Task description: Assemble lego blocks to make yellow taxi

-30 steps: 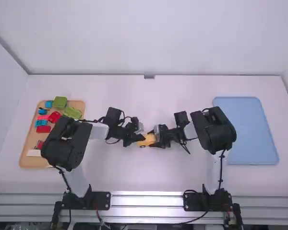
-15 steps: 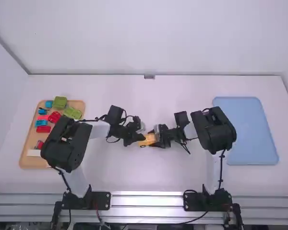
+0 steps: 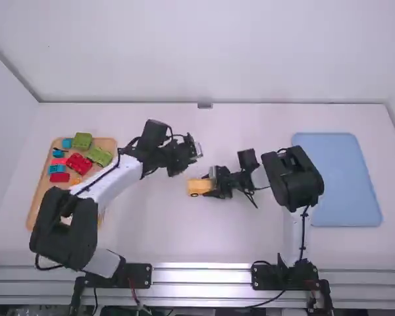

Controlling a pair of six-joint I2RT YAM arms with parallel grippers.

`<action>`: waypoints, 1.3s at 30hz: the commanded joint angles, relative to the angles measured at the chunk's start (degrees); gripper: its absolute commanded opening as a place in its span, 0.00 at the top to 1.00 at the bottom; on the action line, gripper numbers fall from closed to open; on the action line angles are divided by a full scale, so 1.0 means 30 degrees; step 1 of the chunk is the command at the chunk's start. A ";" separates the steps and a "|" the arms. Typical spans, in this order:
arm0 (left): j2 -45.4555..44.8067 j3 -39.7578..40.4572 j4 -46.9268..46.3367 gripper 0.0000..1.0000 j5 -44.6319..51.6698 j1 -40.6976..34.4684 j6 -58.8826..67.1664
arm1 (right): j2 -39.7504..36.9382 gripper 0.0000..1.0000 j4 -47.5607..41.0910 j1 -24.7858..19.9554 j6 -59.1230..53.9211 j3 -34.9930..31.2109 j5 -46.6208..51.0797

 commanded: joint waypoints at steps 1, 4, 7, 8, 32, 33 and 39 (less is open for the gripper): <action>-0.0670 -0.0015 -0.0306 0.95 -0.1705 0.0415 -0.0801 | 0.0248 0.42 -0.0291 0.0109 0.0328 0.0073 0.2521; -0.0903 -0.0015 -0.0342 0.98 -0.2047 0.0794 -0.2645 | 0.0248 0.42 -0.0299 0.0109 0.0474 0.0211 0.3366; -0.0903 -0.0197 -0.0328 0.98 -0.2098 0.1078 -0.3963 | 0.0248 0.42 -0.0350 0.0109 0.0452 0.0313 0.3483; -0.0903 -0.0255 -0.0277 0.98 -0.2091 0.1137 -0.4022 | 0.0248 0.42 -0.0364 0.0109 0.0459 0.0335 0.3490; -0.0911 -0.0976 0.1392 0.01 -0.3191 0.2055 -0.5960 | -0.8000 0.02 -0.9741 -0.1617 -0.0255 0.0342 0.6135; -0.0911 -0.0976 0.1304 0.01 -0.3599 0.2106 -0.6550 | -0.9049 0.02 -1.0615 -0.1668 -0.0255 0.0342 0.6980; -0.0911 -0.0976 0.0576 0.01 -0.4466 0.1974 -0.6994 | -1.1336 0.02 -1.1533 -0.1603 -0.0262 0.0342 0.9158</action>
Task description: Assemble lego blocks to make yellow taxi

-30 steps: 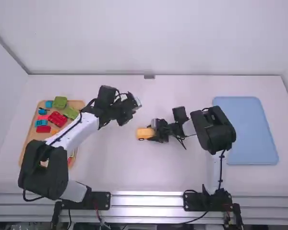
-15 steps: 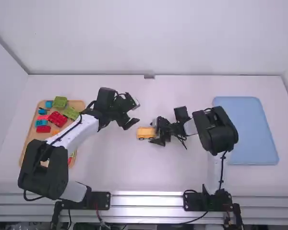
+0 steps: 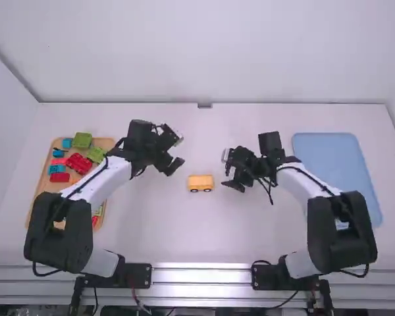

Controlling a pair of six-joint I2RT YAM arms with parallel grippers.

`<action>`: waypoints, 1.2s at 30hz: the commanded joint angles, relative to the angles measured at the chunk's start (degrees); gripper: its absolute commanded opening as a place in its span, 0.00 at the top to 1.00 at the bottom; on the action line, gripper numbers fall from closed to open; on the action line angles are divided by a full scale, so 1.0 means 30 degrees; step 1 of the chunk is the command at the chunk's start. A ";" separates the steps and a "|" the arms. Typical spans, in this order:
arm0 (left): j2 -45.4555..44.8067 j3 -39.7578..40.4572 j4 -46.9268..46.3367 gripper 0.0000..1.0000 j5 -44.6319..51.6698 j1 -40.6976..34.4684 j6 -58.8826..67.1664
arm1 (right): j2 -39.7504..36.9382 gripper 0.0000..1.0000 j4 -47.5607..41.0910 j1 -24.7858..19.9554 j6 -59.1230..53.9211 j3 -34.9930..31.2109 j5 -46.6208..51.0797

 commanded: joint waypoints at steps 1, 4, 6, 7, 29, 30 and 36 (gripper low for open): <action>-0.0335 -0.0087 -0.0124 0.01 -0.1661 0.0000 -0.0525 | -0.0605 0.02 0.0109 0.0080 -0.0029 -0.0007 0.1989; -0.0335 -0.0087 -0.0146 0.01 -0.3308 0.0073 -0.0882 | -0.0787 0.02 0.0255 0.0051 -0.0036 -0.0007 0.2361; -0.0401 -0.0087 0.0087 0.01 -0.5304 -0.0036 -0.3169 | -0.0787 0.02 0.0823 0.0051 -0.0029 0.0000 0.2339; -0.0430 -0.0087 0.0189 0.01 -0.6054 -0.0051 -0.4029 | -0.0787 0.02 0.0976 0.0051 -0.0015 0.0000 0.2273; -0.4772 0.0182 -0.5916 0.01 -2.2578 0.1362 -1.3610 | -0.1647 0.02 0.8306 0.0255 0.6477 -0.0007 0.5646; -0.4765 0.0488 -0.5931 0.01 -2.1209 0.2565 -1.3019 | -0.1647 0.02 0.8444 0.0364 0.6404 -0.0007 0.5778; -0.4524 0.2157 -0.7293 0.01 -1.0418 0.9581 -0.9369 | -0.1647 0.02 0.8626 0.0787 0.6091 -0.0007 0.6426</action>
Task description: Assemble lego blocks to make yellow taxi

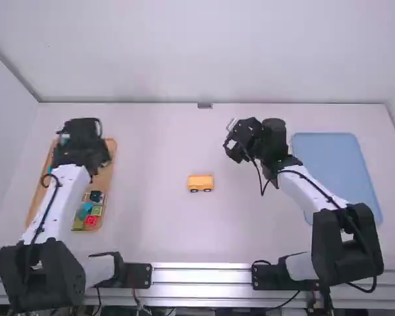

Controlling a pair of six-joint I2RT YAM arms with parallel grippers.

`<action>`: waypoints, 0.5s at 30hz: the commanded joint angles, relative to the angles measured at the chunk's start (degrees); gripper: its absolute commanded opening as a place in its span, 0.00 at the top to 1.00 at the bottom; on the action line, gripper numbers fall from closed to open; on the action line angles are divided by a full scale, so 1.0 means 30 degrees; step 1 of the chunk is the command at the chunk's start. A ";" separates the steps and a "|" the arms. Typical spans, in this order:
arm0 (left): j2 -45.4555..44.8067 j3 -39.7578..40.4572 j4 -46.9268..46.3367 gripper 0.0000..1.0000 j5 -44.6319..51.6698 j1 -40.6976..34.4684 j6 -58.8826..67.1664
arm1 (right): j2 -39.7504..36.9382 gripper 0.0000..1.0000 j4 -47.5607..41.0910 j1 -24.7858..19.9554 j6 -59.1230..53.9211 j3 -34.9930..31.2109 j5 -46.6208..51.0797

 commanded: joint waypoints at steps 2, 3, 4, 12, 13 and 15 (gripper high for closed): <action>0.0109 0.1129 -0.0954 0.01 0.7992 0.3745 0.2637 | -0.0233 0.02 0.0029 0.0350 -0.0328 0.0036 0.0321; 0.0109 0.1166 -0.1042 0.01 0.8852 0.4277 0.2871 | -0.0233 0.02 0.0029 0.0415 -0.0408 0.0036 0.0328; 0.0109 0.1158 -0.1013 0.01 1.0375 0.5311 0.3235 | -0.0233 0.02 0.0029 0.0517 -0.0758 0.0036 0.0321; 0.0102 0.1151 -0.1341 0.01 1.0360 0.7016 0.3206 | -0.0233 0.02 0.0022 0.1071 -0.2339 0.0036 0.0321; 0.0102 0.1158 -0.1406 0.01 0.9566 0.6980 0.3198 | -0.0233 0.02 0.0015 0.1137 -0.2616 0.0036 0.0328; 0.0102 0.1151 -0.1668 0.01 0.8400 0.6900 0.2732 | -0.0233 0.02 0.0029 0.1268 -0.2783 0.0036 0.0335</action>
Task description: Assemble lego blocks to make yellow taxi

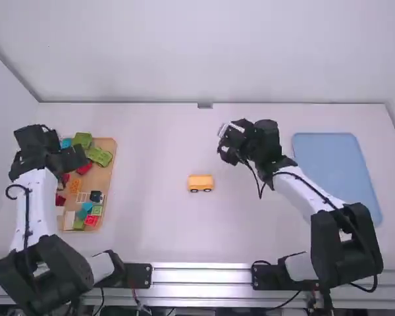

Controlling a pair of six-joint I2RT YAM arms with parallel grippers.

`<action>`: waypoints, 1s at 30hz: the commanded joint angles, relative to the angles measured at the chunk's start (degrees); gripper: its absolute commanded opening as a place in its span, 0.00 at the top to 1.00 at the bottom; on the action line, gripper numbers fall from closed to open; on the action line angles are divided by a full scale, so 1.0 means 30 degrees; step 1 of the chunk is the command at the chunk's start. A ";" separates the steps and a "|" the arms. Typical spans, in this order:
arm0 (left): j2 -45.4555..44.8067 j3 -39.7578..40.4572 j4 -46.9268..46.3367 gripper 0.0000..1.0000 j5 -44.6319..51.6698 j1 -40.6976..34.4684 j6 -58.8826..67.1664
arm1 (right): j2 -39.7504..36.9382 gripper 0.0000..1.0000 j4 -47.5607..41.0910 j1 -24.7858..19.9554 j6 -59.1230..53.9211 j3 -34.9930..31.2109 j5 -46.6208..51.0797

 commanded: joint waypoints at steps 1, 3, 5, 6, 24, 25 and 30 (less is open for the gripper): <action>0.0102 0.0255 -0.0401 0.01 -0.1107 -0.0029 -0.0211 | -0.0226 0.02 0.0051 0.0160 -0.0634 0.0036 0.0102; 0.0109 0.0248 -0.0321 0.01 -0.2229 -0.0015 0.0306 | -0.0226 0.02 0.0036 0.0197 -0.1239 0.0036 0.0109; 0.0226 0.0277 -0.0197 0.01 -0.2200 0.0087 0.2528 | -0.0226 0.02 0.0051 0.0189 -0.1566 0.0036 0.0102; 0.0299 0.0321 -0.0131 0.01 -0.2062 0.0182 0.3249 | -0.0226 0.02 0.0073 0.0189 -0.1581 0.0036 0.0109; 1.0178 0.6790 -0.6892 0.01 0.2739 0.3402 0.9435 | -0.0226 0.02 0.0233 0.0219 -0.1479 0.0036 0.0109; 1.0346 0.6790 -0.6739 0.01 0.2725 0.3388 0.9435 | -0.0226 0.02 0.0204 0.0226 -0.1494 0.0036 0.0109; 1.0717 0.6419 -0.5661 0.01 0.2659 0.3475 0.9435 | -0.0226 0.01 0.0175 0.0204 -0.1501 0.0036 0.0102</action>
